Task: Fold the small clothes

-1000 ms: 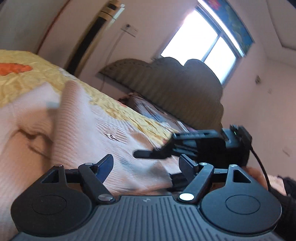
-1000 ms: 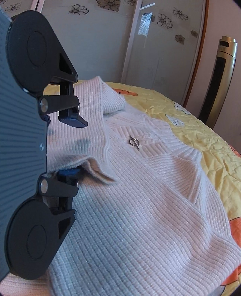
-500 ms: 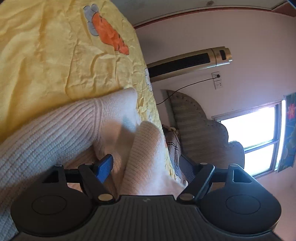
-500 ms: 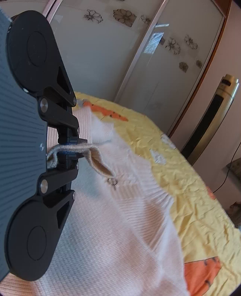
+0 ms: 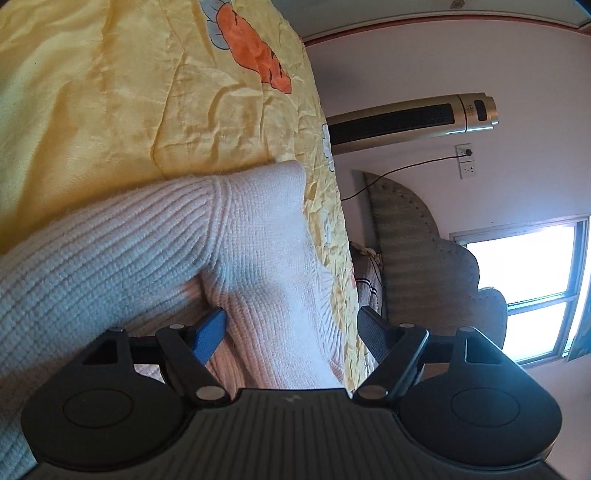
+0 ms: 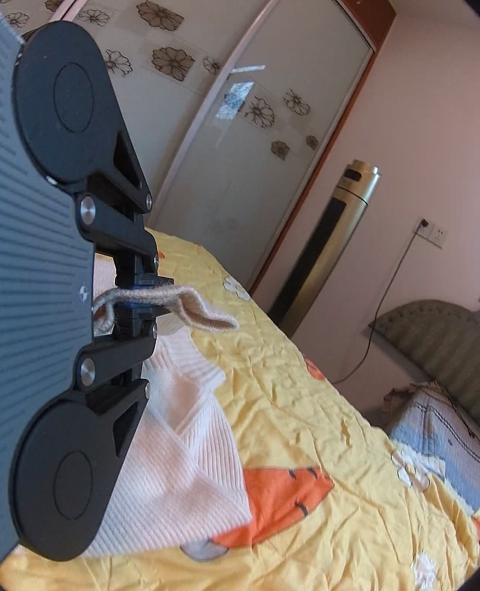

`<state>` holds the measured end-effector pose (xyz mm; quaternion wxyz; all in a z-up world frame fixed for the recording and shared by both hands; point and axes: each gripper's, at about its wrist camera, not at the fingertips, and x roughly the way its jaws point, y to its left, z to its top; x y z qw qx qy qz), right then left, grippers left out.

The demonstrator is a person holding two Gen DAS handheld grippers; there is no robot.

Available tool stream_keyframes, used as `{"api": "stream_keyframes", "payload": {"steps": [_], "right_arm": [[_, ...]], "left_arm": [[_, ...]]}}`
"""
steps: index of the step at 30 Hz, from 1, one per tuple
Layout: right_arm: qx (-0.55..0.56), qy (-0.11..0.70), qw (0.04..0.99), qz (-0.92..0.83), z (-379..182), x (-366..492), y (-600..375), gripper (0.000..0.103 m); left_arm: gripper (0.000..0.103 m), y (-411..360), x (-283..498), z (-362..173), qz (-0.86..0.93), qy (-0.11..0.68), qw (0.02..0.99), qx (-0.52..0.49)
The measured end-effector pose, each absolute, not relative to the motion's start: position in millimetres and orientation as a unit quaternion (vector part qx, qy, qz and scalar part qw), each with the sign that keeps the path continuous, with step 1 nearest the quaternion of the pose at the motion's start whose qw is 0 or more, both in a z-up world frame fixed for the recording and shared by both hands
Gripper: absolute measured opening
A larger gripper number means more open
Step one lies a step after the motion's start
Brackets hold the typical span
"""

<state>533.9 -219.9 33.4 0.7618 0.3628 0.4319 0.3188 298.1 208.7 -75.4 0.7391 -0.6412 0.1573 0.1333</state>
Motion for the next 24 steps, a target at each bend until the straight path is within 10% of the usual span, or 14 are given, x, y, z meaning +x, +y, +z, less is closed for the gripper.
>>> {"api": "stream_keyframes", "payload": {"steps": [10, 13, 14, 24], "right_arm": [[0.381, 0.455, 0.751, 0.291, -13, 533, -237, 0.012], [0.390, 0.436, 0.751, 0.307, -5, 530, -238, 0.011], [0.394, 0.429, 0.753, 0.308, -4, 529, -241, 0.011], [0.388, 0.458, 0.767, 0.226, -64, 513, -266, 0.010]], "left_arm": [[0.073, 217, 301, -77, 0.172, 0.168, 0.739, -0.630], [0.016, 224, 313, -84, 0.208, 0.212, 0.733, -0.612], [0.013, 226, 316, -90, 0.208, 0.218, 0.733, -0.610], [0.011, 219, 314, -83, 0.200, 0.221, 0.782, -0.548]]}}
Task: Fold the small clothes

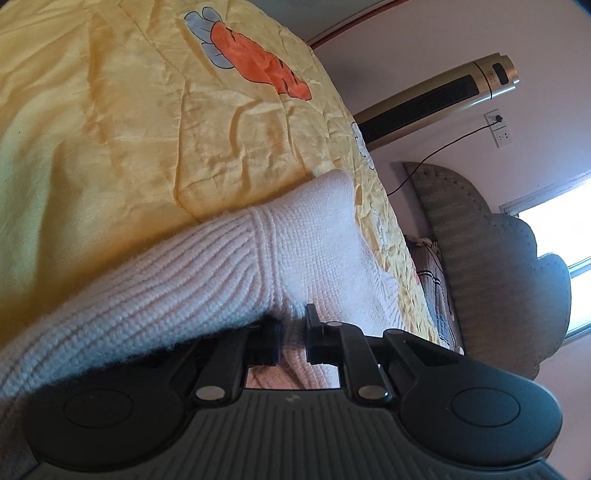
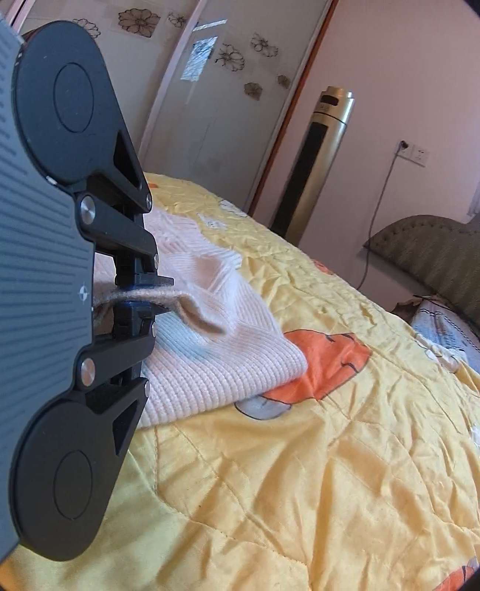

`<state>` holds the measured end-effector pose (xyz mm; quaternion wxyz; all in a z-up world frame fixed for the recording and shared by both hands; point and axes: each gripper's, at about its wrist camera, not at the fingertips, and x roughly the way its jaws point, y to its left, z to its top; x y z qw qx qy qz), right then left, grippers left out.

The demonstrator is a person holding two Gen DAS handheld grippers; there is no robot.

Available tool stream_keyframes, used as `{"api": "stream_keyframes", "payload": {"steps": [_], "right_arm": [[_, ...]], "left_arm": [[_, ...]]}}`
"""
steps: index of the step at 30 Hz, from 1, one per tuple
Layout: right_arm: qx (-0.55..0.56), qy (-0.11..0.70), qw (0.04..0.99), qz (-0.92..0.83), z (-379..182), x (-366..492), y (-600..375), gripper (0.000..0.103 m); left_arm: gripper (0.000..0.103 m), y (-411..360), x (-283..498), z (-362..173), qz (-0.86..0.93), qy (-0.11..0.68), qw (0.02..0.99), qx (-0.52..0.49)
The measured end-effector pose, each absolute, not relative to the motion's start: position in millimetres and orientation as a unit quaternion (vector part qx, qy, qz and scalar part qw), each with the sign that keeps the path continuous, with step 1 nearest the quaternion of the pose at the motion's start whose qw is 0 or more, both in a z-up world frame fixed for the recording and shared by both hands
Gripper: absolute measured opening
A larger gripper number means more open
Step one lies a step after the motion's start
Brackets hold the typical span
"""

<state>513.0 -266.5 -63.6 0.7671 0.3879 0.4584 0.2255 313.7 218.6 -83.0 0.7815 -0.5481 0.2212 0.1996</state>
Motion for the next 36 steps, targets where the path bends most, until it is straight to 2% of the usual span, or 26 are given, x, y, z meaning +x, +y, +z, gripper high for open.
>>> {"api": "stream_keyframes", "payload": {"steps": [2, 8, 10, 11, 13, 14, 15, 18, 22, 24, 27, 28, 29, 30, 31, 34, 36], "right_arm": [[0.396, 0.480, 0.757, 0.201, -80, 516, -269, 0.009], [0.397, 0.476, 0.757, 0.207, -85, 512, -271, 0.008], [0.398, 0.475, 0.757, 0.207, -82, 509, -271, 0.019], [0.392, 0.474, 0.761, 0.207, -79, 507, -270, 0.020], [0.368, 0.476, 0.770, 0.212, -69, 504, -267, 0.031], [0.359, 0.472, 0.774, 0.220, -65, 502, -266, 0.033], [0.349, 0.472, 0.778, 0.224, -62, 500, -264, 0.032], [0.291, 0.477, 0.797, 0.228, -57, 499, -255, 0.010], [0.276, 0.442, 0.819, 0.242, -42, 492, -256, 0.008], [0.269, 0.452, 0.821, 0.223, -50, 497, -260, 0.008], [0.280, 0.460, 0.814, 0.217, -65, 495, -261, 0.008], [0.281, 0.456, 0.817, 0.215, -64, 493, -261, 0.010], [0.287, 0.453, 0.817, 0.212, -63, 491, -262, 0.019], [0.294, 0.449, 0.818, 0.206, -61, 488, -263, 0.019], [0.298, 0.443, 0.821, 0.202, -57, 483, -266, 0.025], [0.275, 0.417, 0.840, 0.212, -33, 456, -273, 0.040], [0.225, 0.403, 0.862, 0.209, -19, 431, -279, 0.044]], "left_arm": [[0.011, 219, 313, -84, 0.198, 0.221, 0.784, -0.545], [0.012, 217, 312, -86, 0.189, 0.216, 0.796, -0.533], [0.012, 217, 310, -88, 0.182, 0.211, 0.798, -0.534], [0.012, 217, 309, -89, 0.178, 0.209, 0.801, -0.531], [0.013, 216, 307, -89, 0.174, 0.206, 0.809, -0.522], [0.013, 214, 307, -89, 0.175, 0.205, 0.811, -0.518], [0.013, 213, 307, -88, 0.178, 0.207, 0.812, -0.515], [0.011, 214, 308, -80, 0.188, 0.212, 0.808, -0.516], [0.010, 212, 309, -80, 0.188, 0.220, 0.825, -0.486], [0.010, 208, 309, -81, 0.185, 0.215, 0.841, -0.460], [0.011, 213, 308, -82, 0.172, 0.218, 0.834, -0.477], [0.011, 216, 306, -81, 0.164, 0.222, 0.829, -0.487], [0.012, 218, 302, -80, 0.156, 0.226, 0.823, -0.497], [0.012, 219, 296, -76, 0.151, 0.231, 0.822, -0.499], [0.014, 217, 290, -71, 0.150, 0.235, 0.825, -0.492], [0.016, 204, 261, -56, 0.163, 0.274, 0.850, -0.419], [0.016, 194, 240, -53, 0.161, 0.299, 0.864, -0.372]]}}
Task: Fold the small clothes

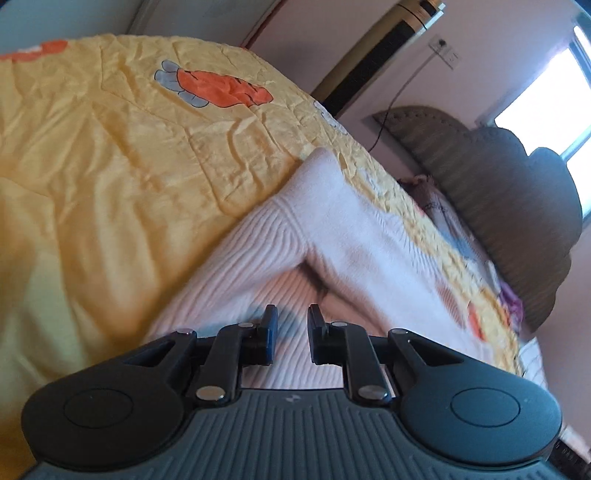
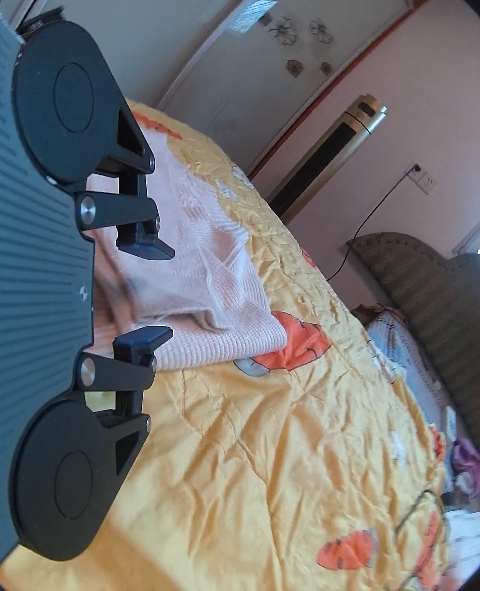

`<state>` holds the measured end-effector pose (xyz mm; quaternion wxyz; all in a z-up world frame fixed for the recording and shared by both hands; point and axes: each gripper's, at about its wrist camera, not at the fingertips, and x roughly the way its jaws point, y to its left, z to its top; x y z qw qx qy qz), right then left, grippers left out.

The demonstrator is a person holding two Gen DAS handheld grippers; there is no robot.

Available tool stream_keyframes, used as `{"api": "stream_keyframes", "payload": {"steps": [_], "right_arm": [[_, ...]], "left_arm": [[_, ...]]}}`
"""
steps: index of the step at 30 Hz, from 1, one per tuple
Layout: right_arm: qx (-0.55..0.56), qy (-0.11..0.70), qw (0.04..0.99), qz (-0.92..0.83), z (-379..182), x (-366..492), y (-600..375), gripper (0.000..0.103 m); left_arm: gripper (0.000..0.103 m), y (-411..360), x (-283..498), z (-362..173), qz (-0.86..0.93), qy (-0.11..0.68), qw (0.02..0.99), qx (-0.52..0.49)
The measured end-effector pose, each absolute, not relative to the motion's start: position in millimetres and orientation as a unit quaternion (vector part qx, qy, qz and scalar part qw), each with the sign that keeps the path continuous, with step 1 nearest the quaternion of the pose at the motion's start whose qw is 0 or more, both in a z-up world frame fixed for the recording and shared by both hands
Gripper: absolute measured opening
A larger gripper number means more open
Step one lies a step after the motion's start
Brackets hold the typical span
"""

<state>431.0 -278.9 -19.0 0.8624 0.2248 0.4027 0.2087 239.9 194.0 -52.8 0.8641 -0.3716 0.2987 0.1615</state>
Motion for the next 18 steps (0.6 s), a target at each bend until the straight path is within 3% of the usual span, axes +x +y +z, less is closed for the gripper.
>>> {"api": "stream_keyframes", "payload": {"steps": [3, 6, 13, 18], "right_arm": [[0.155, 0.405, 0.883, 0.182, -11, 389, -297, 0.046], [0.134, 0.461, 0.861, 0.168, -25, 357, -311, 0.045], [0.215, 0.515, 0.790, 0.252, -36, 284, -320, 0.047], [0.285, 0.537, 0.745, 0.276, -48, 256, -330, 0.047]], "left_arm": [[0.016, 179, 208, -48, 0.149, 0.316, 0.888, -0.300], [0.016, 172, 185, -39, 0.137, 0.333, 0.894, -0.267], [0.017, 181, 132, -28, 0.122, 0.362, 0.878, -0.288], [0.017, 163, 98, -29, 0.121, 0.381, 0.884, -0.243]]}}
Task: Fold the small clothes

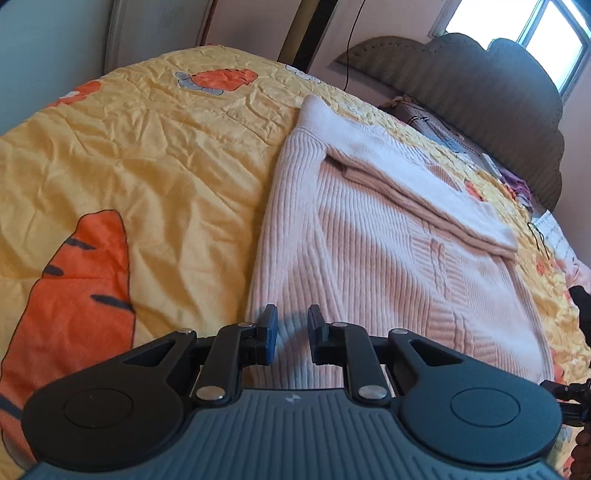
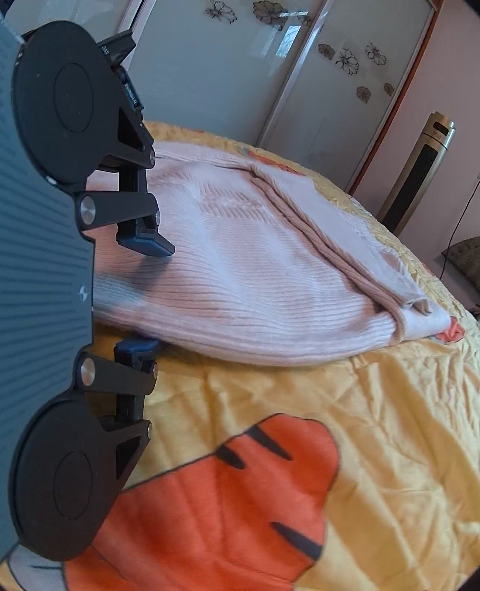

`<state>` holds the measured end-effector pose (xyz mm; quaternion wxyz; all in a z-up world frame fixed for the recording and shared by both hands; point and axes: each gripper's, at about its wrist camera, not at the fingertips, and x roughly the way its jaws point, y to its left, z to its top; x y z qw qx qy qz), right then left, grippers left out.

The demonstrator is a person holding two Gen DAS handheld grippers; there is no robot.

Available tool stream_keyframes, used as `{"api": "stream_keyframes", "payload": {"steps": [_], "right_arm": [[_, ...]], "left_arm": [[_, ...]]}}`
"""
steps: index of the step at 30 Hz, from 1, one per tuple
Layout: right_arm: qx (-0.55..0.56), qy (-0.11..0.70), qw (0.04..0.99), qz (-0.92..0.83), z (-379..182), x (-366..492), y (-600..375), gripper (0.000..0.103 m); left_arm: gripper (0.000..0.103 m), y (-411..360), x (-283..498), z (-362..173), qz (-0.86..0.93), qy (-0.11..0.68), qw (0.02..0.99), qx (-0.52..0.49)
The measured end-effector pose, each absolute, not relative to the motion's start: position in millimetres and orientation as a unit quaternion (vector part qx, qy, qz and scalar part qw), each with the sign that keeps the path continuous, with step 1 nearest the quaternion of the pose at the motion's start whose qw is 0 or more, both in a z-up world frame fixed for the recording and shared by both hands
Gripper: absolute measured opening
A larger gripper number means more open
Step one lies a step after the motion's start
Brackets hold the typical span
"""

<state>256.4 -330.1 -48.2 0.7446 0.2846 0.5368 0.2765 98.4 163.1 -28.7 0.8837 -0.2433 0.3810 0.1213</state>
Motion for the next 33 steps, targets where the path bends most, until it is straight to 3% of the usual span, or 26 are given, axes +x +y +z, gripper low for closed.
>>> {"api": "stream_keyframes", "payload": {"steps": [3, 5, 7, 12, 15, 16, 17, 18, 19, 20, 21, 28, 33], "right_arm": [[0.309, 0.541, 0.731, 0.278, -53, 245, -334, 0.047], [0.322, 0.542, 0.726, 0.276, -55, 239, -334, 0.046], [0.320, 0.539, 0.729, 0.275, -54, 235, -333, 0.046], [0.301, 0.533, 0.742, 0.274, -49, 229, -324, 0.046], [0.283, 0.530, 0.750, 0.277, -46, 227, -321, 0.046], [0.274, 0.529, 0.753, 0.279, -45, 226, -320, 0.046], [0.266, 0.527, 0.757, 0.280, -44, 224, -318, 0.046], [0.260, 0.524, 0.761, 0.280, -43, 223, -316, 0.046], [0.255, 0.521, 0.765, 0.279, -42, 221, -314, 0.038], [0.253, 0.517, 0.769, 0.279, -42, 220, -314, 0.032], [0.257, 0.514, 0.771, 0.275, -43, 219, -315, 0.014], [0.340, 0.501, 0.750, 0.264, -58, 222, -337, 0.012], [0.330, 0.498, 0.767, 0.232, -48, 222, -367, 0.011]], "left_arm": [[0.038, 154, 85, -22, 0.119, 0.380, 0.883, -0.247], [0.065, 137, 77, -14, 0.115, 0.376, 0.894, -0.214], [0.076, 116, 71, -8, 0.104, 0.367, 0.909, -0.166], [0.077, 81, 76, -26, 0.124, 0.379, 0.916, -0.036], [0.077, 83, 80, -42, 0.138, 0.391, 0.910, -0.013], [0.073, 85, 79, -42, 0.139, 0.386, 0.912, -0.015], [0.049, 87, 78, -40, 0.143, 0.382, 0.913, -0.016], [0.035, 90, 78, -38, 0.145, 0.378, 0.914, -0.019], [0.023, 92, 78, -36, 0.153, 0.375, 0.914, -0.018], [0.019, 93, 78, -36, 0.157, 0.372, 0.915, -0.016], [0.018, 96, 79, -37, 0.156, 0.374, 0.914, -0.014], [0.010, 138, 50, -22, 0.227, 0.322, 0.914, -0.098], [0.010, 145, 44, -36, 0.224, 0.356, 0.900, -0.110]]}}
